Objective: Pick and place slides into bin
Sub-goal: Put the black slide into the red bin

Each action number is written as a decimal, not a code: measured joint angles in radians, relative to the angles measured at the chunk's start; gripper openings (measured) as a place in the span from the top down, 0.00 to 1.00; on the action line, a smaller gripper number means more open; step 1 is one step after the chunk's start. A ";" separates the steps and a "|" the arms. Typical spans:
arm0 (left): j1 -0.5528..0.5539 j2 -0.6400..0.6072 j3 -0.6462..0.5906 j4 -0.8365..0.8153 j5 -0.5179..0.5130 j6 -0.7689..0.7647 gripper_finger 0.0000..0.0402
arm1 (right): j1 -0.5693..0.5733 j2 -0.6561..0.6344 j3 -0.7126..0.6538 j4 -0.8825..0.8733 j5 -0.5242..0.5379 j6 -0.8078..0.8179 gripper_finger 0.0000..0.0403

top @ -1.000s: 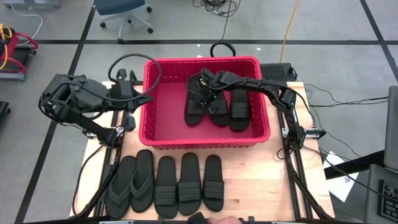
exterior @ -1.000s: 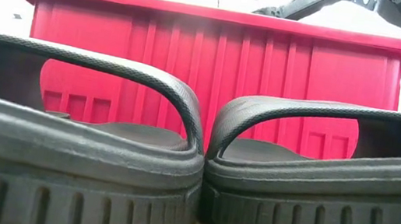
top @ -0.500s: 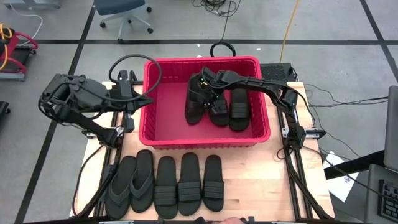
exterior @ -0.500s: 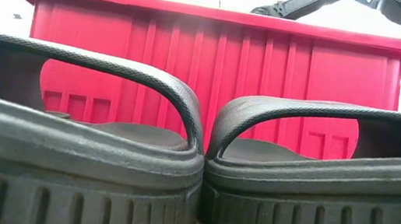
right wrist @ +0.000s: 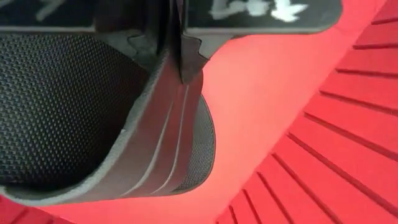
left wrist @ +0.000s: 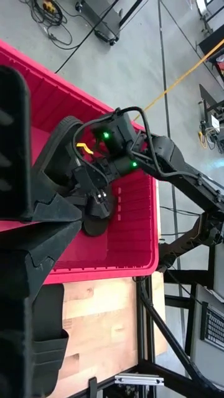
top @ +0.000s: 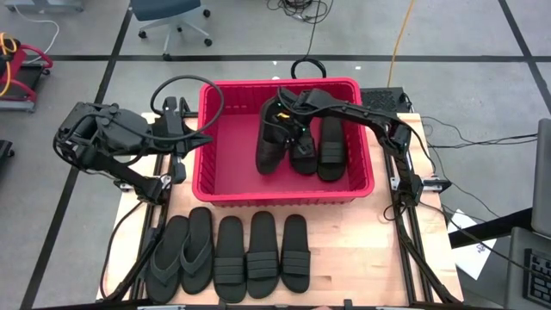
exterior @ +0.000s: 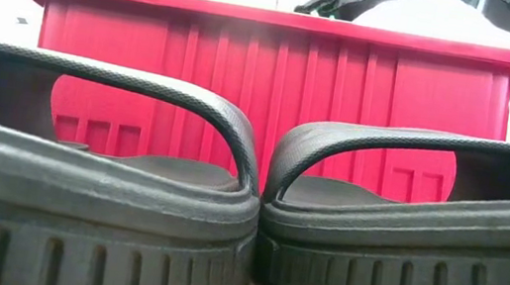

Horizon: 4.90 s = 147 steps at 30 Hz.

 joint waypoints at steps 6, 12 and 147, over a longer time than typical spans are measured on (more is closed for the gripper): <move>0.000 0.000 0.000 0.002 -0.004 -0.010 0.98 | 0.002 0.001 -0.031 -0.005 -0.034 0.006 0.99; 0.000 0.000 0.000 0.002 -0.005 -0.004 0.98 | 0.001 0.017 -0.064 -0.023 0.006 0.042 1.00; 0.000 0.000 0.000 -0.060 0.041 0.009 0.98 | 0.056 -0.170 -0.219 0.729 0.357 0.524 0.90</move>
